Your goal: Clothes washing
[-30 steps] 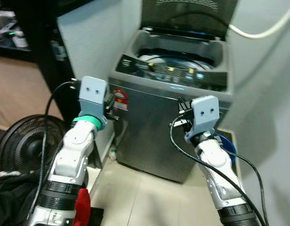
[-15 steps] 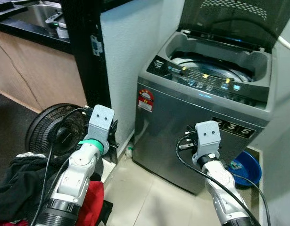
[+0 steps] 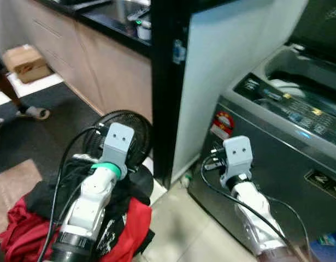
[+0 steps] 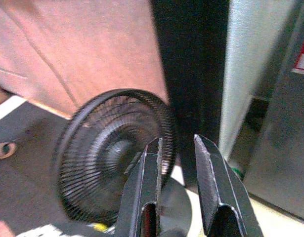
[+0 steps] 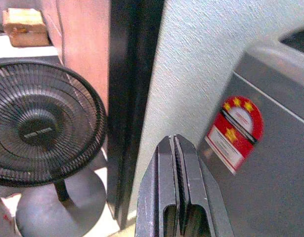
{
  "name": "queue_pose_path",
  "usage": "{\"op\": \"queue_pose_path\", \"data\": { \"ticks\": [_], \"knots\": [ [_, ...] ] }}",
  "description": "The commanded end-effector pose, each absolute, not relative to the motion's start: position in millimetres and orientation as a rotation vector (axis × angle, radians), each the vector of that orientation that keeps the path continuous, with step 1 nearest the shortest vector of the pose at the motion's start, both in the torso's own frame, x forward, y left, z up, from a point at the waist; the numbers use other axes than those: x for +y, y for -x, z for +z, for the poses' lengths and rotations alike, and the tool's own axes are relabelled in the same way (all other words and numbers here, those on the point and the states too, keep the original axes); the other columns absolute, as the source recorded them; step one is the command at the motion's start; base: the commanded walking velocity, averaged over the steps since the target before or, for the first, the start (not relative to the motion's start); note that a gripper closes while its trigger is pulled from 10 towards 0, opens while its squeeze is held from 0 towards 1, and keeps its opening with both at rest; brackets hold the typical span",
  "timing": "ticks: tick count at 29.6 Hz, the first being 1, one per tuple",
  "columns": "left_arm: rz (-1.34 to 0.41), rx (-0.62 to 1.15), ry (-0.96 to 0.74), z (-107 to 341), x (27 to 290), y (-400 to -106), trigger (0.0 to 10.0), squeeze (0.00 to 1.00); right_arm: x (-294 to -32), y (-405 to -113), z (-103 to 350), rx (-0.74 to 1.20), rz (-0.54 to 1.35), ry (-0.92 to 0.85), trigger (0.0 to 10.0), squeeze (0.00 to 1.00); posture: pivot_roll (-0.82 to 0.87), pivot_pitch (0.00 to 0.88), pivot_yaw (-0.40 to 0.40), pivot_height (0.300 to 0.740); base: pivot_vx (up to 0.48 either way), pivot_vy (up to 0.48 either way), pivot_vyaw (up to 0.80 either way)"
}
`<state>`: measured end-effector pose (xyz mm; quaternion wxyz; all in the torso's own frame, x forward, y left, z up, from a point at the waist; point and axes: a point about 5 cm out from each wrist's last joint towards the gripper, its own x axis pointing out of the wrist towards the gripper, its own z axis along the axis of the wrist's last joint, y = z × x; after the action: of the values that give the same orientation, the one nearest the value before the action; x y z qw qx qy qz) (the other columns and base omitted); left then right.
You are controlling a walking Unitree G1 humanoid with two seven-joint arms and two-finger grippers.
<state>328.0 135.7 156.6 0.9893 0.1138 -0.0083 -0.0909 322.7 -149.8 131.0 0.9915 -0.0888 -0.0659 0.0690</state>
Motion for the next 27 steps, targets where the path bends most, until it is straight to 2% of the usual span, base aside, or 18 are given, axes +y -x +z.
{"op": "queue_pose_path", "data": {
  "ticks": [1, 27],
  "knots": [
    [-0.188, -0.004, -0.235, 152.1, 134.5, -327.1, 10.0, 0.0, -150.6, -320.4, 125.0, -0.112, 0.137, 0.174, 10.0, 0.0, 0.07, 0.018, 0.005, 0.74, 0.0, 0.0, 0.79],
    [-0.186, -0.009, -0.24, 150.7, 131.6, -327.3, 10.0, 0.0, -148.1, -320.7, 118.3, -0.121, 0.147, 0.171, 10.0, 0.0, 0.07, 0.027, 0.011, 0.74, 0.0, 0.0, 0.79]
  ]
}}
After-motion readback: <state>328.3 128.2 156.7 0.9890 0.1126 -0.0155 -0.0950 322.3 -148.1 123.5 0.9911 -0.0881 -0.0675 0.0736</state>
